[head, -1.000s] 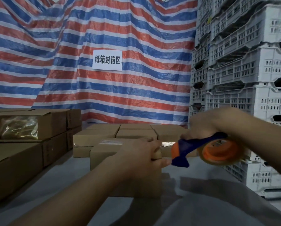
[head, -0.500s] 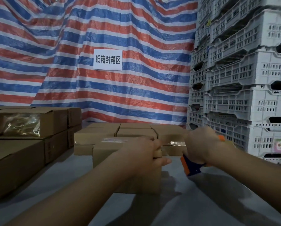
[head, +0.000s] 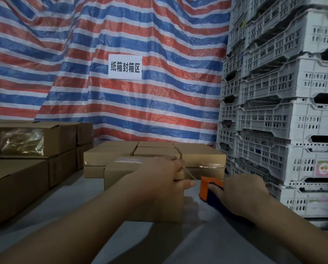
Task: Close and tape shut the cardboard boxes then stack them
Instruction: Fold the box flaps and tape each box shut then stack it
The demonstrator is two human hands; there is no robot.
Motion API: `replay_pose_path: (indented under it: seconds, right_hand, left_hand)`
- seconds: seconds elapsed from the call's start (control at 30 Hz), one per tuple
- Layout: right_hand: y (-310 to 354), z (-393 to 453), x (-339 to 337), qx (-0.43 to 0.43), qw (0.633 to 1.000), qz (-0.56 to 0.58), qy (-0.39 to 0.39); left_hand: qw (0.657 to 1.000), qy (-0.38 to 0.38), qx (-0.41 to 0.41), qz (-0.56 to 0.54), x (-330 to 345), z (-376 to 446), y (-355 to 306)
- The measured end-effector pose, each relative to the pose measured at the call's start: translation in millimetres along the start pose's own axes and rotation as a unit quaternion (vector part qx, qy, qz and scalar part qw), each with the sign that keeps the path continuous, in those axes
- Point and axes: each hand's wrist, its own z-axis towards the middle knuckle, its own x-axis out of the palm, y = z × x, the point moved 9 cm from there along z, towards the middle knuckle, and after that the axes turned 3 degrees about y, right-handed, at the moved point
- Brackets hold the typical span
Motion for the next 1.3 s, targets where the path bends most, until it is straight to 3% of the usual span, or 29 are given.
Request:
replay_pose_path:
  seconds: [0.07,0.13,0.2,0.27,0.37,0.53,0.63,0.77,0.97,1.1,1.2,1.3]
  right_hand:
    - [-2,6,-17,0.011,0.999,0.033,-0.01]
    - [-5,12,-38,0.013,0.981,0.182,-0.062]
    - [2,20,-50,-0.027,0.903,0.423,-0.063]
    - [15,33,-55,-0.043,0.781,0.623,-0.023]
    - [38,50,-57,-0.025,0.621,0.783,0.021]
    - [84,56,-40,-0.029,0.49,0.867,0.08]
    - [100,51,-24,-0.017,0.433,0.897,0.089]
    - [104,48,-18,-0.009,0.386,0.918,0.089]
    - [103,39,-13,0.042,0.42,0.902,0.089]
    - [106,35,0,0.081,0.419,0.898,0.103]
    - [111,26,15,0.108,0.399,0.901,0.129]
    - [119,18,26,0.088,0.417,0.89,0.159]
  left_hand:
    - [1.0,-0.009,0.0,-0.004,0,0,0]
    - [1.0,-0.012,-0.001,-0.011,1,1,1]
    - [1.0,-0.013,-0.005,-0.012,1,1,1]
    - [1.0,-0.013,-0.009,-0.012,0,1,1]
    - [1.0,-0.013,-0.006,-0.014,1,1,0]
    - [0.999,-0.035,0.013,-0.015,-3,-2,-3]
    - [0.998,-0.05,0.021,0.005,-4,-3,-6]
    - [0.999,-0.051,0.005,-0.003,-5,-2,-4]
    - [0.998,-0.055,-0.005,-0.009,-7,-2,-3]
    - [0.999,-0.045,-0.008,-0.014,-4,-2,1]
    - [0.999,-0.031,-0.007,-0.038,-3,-2,5]
    - [0.999,-0.003,-0.012,-0.049,0,1,9]
